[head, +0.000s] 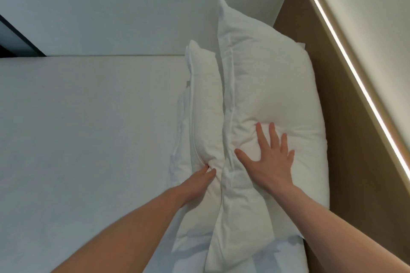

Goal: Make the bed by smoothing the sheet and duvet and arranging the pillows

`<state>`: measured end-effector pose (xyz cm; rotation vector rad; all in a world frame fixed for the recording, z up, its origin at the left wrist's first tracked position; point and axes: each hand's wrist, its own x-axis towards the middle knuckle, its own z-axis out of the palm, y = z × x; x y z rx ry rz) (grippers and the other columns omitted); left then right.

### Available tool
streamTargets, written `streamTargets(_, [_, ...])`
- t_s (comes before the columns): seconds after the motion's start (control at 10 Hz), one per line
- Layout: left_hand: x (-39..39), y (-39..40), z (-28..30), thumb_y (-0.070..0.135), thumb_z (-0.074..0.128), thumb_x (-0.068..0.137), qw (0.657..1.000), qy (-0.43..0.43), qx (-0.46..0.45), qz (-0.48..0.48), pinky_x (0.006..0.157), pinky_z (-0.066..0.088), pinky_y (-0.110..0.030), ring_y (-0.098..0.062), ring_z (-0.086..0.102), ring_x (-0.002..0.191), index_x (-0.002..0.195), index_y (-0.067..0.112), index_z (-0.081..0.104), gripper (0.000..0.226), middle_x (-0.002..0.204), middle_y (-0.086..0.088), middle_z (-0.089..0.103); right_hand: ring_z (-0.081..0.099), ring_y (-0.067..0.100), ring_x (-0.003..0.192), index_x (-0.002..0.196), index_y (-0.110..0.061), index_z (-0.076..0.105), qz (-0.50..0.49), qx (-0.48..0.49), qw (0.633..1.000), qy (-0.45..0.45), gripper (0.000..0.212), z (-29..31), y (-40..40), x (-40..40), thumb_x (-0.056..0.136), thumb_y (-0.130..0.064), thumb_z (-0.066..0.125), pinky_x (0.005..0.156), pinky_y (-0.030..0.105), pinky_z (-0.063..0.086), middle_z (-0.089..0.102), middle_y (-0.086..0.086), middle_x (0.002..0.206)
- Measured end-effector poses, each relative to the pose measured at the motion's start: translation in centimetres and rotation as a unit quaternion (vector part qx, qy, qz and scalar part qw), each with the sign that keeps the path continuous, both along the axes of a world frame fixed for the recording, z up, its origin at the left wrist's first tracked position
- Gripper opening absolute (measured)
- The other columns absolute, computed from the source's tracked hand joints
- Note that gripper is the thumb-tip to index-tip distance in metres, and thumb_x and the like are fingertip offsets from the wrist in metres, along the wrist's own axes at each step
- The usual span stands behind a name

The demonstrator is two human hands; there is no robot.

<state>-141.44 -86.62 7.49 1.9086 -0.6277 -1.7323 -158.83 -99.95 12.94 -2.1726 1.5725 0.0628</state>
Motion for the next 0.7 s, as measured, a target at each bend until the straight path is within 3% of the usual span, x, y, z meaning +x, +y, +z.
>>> streamTargets(0.2, [1.3, 0.5, 2.0, 0.049, 0.041, 0.105, 0.995, -0.1, 0.004, 0.009, 0.108, 0.03, -0.027, -0.017, 0.043, 0.14, 0.147, 0.024, 0.05, 0.05, 0.152, 0.006, 0.047, -0.026, 0.029, 0.154, 0.155, -0.051, -0.019, 0.002, 0.064, 0.997, 0.035, 0.101, -0.4, -0.3, 0.9, 0.081, -0.09, 0.036, 0.122, 0.063, -0.009, -0.03, -0.013, 0.166])
streamTargets(0.3, [1.9, 2.3, 3.4, 0.051, 0.045, 0.104, 0.989, -0.151, -0.003, 0.003, 0.114, 0.027, -0.028, -0.017, 0.037, 0.146, 0.153, 0.02, 0.042, 0.059, 0.159, 0.002, 0.039, -0.023, 0.031, 0.155, 0.156, -0.049, -0.019, 0.002, 0.072, 0.996, 0.048, 0.101, 0.7, -0.4, 0.3, 0.081, -0.09, 0.035, 0.122, 0.063, -0.005, -0.03, -0.013, 0.166])
streamTargets(0.5, [4.4, 7.6, 9.3, 0.048, 0.053, 0.1, 0.974, -0.223, -0.041, -0.03, 0.12, 0.024, -0.029, -0.011, 0.027, 0.15, 0.153, 0.03, 0.037, 0.058, 0.165, 0.009, 0.025, 0.002, 0.029, 0.158, 0.163, -0.034, 0.005, -0.051, 0.047, 0.997, -0.015, 0.088, 5.6, 2.5, -1.3, 0.093, -0.076, 0.037, 0.126, 0.055, 0.012, -0.001, -0.001, 0.172])
streamTargets(0.6, [6.0, 11.1, 14.5, 0.05, 0.054, 0.099, 0.961, -0.262, -0.07, -0.054, 0.12, 0.031, -0.034, -0.009, 0.024, 0.151, 0.151, 0.038, 0.039, 0.056, 0.166, 0.014, 0.019, 0.011, 0.024, 0.157, 0.163, -0.031, 0.015, -0.046, 0.061, 0.994, -0.078, 0.084, 9.4, 6.1, -1.0, 0.095, -0.066, 0.049, 0.127, 0.049, 0.017, 0.01, -0.001, 0.171])
streamTargets(0.7, [7.3, 14.9, 20.2, 0.052, 0.056, 0.097, 0.946, -0.302, -0.099, -0.066, 0.114, 0.039, -0.033, -0.008, 0.021, 0.149, 0.144, 0.047, 0.043, 0.05, 0.165, 0.023, 0.012, 0.021, 0.015, 0.154, 0.162, -0.035, 0.021, -0.055, 0.139, 0.975, -0.162, 0.082, 14.5, 10.6, 0.2, 0.094, -0.054, 0.063, 0.126, 0.04, 0.023, 0.02, -0.008, 0.168])
